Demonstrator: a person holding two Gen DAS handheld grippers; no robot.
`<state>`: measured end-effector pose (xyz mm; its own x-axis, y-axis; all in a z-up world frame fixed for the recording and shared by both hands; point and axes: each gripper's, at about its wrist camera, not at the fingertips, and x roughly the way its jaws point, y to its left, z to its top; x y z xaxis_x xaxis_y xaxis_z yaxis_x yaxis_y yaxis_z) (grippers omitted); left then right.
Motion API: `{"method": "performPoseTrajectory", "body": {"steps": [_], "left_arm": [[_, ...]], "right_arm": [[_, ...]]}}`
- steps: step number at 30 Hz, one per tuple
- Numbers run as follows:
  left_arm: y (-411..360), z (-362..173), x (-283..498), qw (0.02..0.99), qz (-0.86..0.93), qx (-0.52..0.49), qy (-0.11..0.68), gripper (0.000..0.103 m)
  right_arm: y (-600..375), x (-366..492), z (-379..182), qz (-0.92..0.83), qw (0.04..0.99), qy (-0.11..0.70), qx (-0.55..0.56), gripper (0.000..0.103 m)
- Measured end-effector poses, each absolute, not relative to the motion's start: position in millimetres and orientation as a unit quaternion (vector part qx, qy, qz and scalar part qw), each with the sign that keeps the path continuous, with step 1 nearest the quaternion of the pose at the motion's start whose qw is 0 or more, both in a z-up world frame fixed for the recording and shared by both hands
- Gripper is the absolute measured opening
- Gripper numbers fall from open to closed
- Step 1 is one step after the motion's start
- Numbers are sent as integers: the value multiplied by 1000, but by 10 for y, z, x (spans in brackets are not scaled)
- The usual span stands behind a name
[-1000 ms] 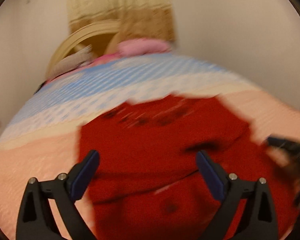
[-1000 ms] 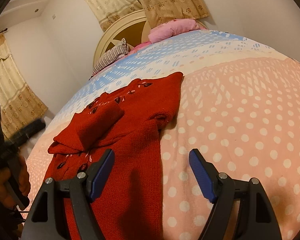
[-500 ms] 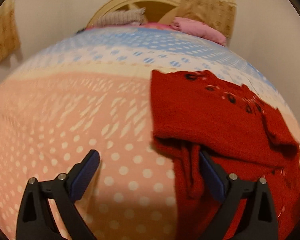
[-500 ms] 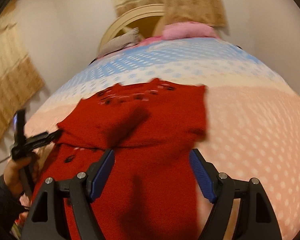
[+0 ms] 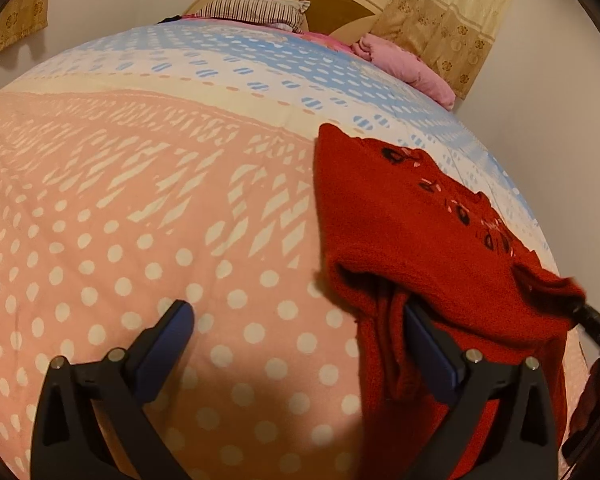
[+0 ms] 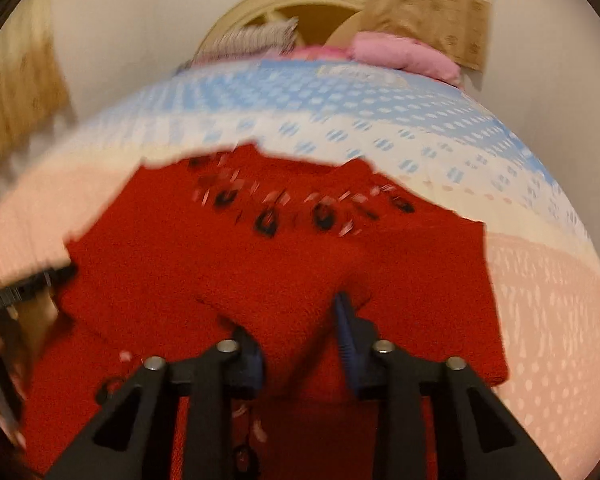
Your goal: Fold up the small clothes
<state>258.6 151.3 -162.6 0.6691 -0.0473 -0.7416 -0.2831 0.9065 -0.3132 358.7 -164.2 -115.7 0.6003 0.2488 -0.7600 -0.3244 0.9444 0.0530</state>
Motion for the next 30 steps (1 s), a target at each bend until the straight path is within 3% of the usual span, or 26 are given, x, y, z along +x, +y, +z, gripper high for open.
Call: {"method": "performPoseTrajectory", "body": {"steps": [5, 8, 16, 24, 25, 26, 27, 30], "left_arm": [[1486, -1622, 2590, 890, 69, -195, 406, 103], [1486, -1622, 2586, 890, 67, -197, 405, 103], [1484, -1624, 2579, 891, 69, -194, 405, 103], [1487, -1624, 2574, 891, 70, -193, 405, 103], [1485, -1621, 2574, 891, 70, -192, 405, 103], [1485, -1620, 2572, 891, 70, -193, 404, 103], [1490, -1621, 2570, 891, 70, -194, 404, 103], [1497, -1624, 2570, 891, 70, -195, 404, 103]], "right_arm": [[-2058, 3533, -1064, 170, 900, 401, 28, 18], [-2310, 3542, -1205, 173, 886, 423, 81, 30], [-2780, 3412, -1379, 139, 882, 424, 155, 30], [-2699, 3505, -1352, 172, 869, 441, 142, 30], [-2671, 3533, -1370, 174, 866, 449, 136, 28], [-2658, 3548, -1375, 170, 867, 451, 127, 11], [-2636, 3565, -1348, 163, 871, 448, 116, 6], [-2652, 3501, -1083, 163, 893, 405, 107, 6]]}}
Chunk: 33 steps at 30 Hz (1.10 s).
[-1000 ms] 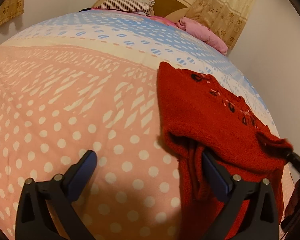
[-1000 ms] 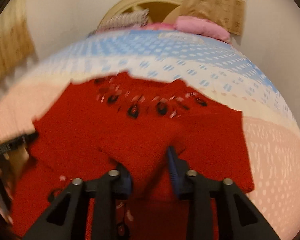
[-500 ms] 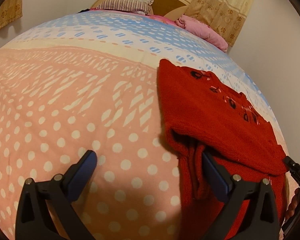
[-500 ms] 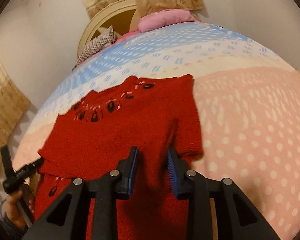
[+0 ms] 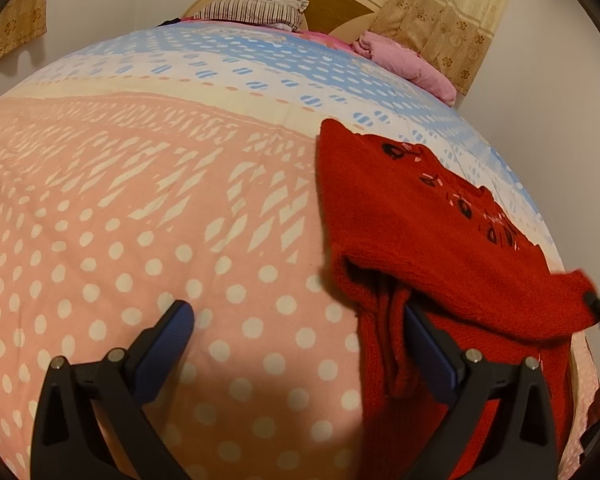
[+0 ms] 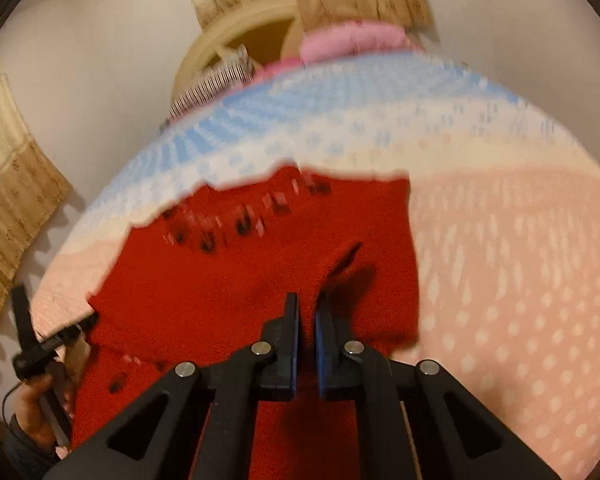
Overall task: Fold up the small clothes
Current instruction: 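Release the cardigan and hold the right tool above the folded body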
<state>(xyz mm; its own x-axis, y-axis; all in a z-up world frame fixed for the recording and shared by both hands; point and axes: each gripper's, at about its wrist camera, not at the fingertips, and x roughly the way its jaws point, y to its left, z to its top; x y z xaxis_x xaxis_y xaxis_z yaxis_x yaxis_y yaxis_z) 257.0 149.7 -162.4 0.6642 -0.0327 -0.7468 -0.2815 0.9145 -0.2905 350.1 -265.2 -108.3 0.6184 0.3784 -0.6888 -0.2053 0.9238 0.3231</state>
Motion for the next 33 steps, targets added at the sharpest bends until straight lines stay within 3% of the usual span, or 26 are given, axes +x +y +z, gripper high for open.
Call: {"method": "performPoseTrajectory", "body": {"steps": [4, 7, 11, 16, 21, 28, 33], "left_arm": [[1505, -1623, 2557, 891, 70, -194, 404, 103], [1529, -1621, 2529, 891, 73, -206, 399, 103], [1536, -1603, 2480, 892, 78, -211, 392, 103], [1624, -1429, 2210, 908, 112, -230, 331, 103], [1533, -1149, 2163, 931, 124, -189, 287, 103], [1258, -1386, 2758, 914, 131, -71, 377, 103], [1586, -1577, 2796, 891, 125, -150, 410, 103]], "right_arm": [[-2645, 3456, -932, 149, 910, 378, 78, 6], [-2618, 3522, -1085, 162, 894, 411, 71, 8], [-2654, 3518, -1303, 100, 894, 436, 26, 26], [-2716, 3417, -1146, 116, 907, 401, 53, 28], [-2448, 3449, -1107, 215, 889, 398, 65, 40], [-2360, 3591, -1517, 196, 868, 452, 68, 40], [-2410, 3432, -1480, 204, 870, 444, 64, 40]]}}
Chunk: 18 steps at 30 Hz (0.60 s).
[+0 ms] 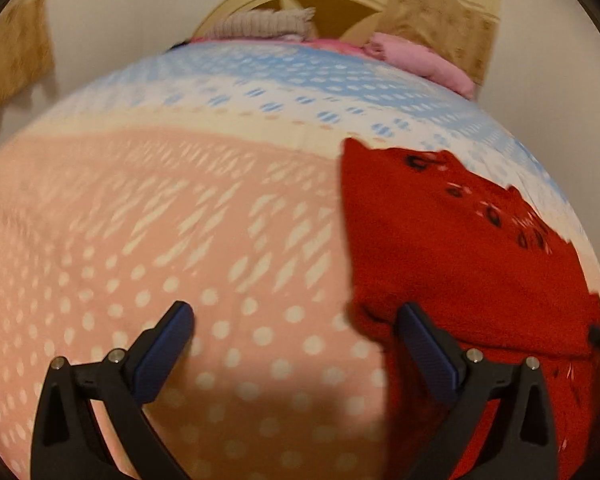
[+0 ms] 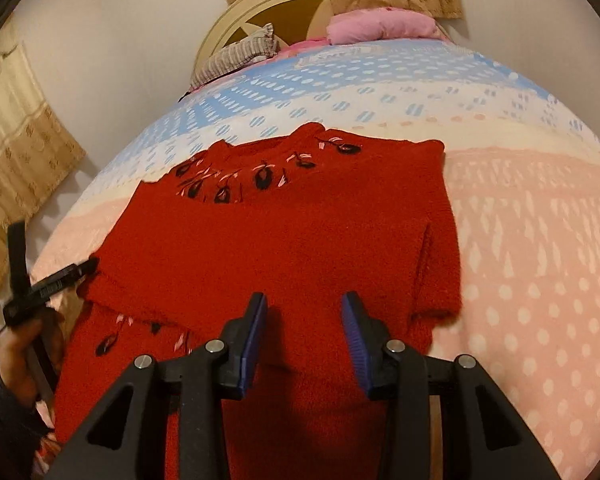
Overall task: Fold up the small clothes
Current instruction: 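Release the cardigan and hold the right tool above the folded body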
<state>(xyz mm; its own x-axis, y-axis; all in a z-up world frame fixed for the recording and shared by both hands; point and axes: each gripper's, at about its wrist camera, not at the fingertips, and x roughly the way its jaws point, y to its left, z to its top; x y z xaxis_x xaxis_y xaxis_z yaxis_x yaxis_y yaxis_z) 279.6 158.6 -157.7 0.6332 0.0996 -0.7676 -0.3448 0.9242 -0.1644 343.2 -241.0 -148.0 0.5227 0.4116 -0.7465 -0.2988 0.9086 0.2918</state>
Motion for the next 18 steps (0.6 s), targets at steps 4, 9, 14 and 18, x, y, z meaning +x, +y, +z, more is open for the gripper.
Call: {"method": "performPoseTrajectory", "body": {"steps": [4, 9, 14, 18], "left_arm": [[1566, -1603, 2786, 890, 128, -149, 411, 103], [1466, -1551, 2742, 899, 135, -127, 397, 103], [1465, -1481, 2637, 910, 130, -127, 373, 103], [1459, -1430, 2568, 915, 129, -123, 362, 103]], "right_arm": [[-2357, 3387, -1522, 198, 876, 437, 54, 47], [-2320, 3376, -1554, 198, 876, 438, 48, 55], [-2340, 3365, -1554, 200, 876, 436, 50, 55], [-2373, 3367, -1560, 204, 875, 435, 61, 55]]}}
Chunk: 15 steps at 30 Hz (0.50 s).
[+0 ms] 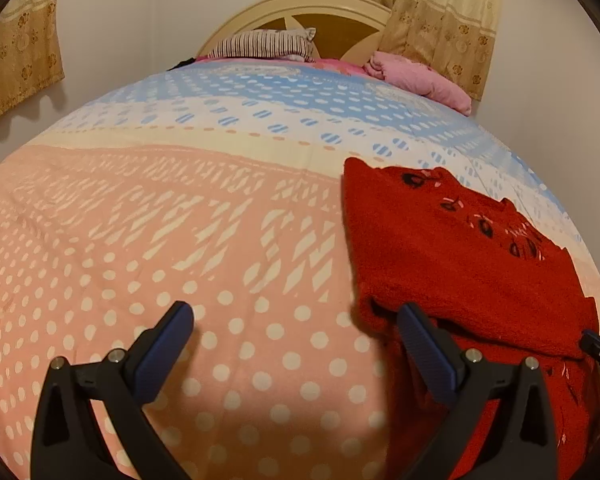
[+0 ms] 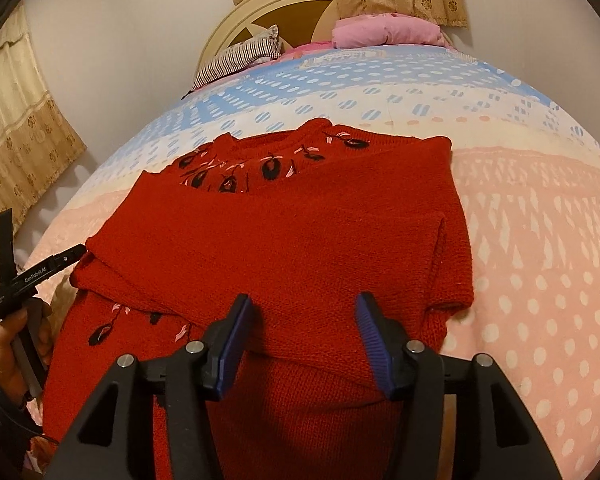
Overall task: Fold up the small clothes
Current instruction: 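Release the cardigan and hold the right tool above the folded body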
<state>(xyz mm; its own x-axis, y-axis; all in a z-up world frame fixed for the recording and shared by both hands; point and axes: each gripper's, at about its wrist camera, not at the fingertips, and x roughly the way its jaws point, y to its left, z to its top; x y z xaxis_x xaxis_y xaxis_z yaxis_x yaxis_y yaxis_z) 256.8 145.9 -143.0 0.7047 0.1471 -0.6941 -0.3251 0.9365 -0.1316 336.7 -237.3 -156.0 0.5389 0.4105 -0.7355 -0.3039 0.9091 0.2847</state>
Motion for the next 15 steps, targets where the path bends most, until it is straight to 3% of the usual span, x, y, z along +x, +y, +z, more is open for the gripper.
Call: {"method": "performPoseTrajectory", "body": {"steps": [15], "left_arm": [[1158, -1356, 2371, 923, 90, -84, 364, 103]], "right_arm": [[-2276, 3143, -1494, 198, 885, 421, 23, 66]]}}
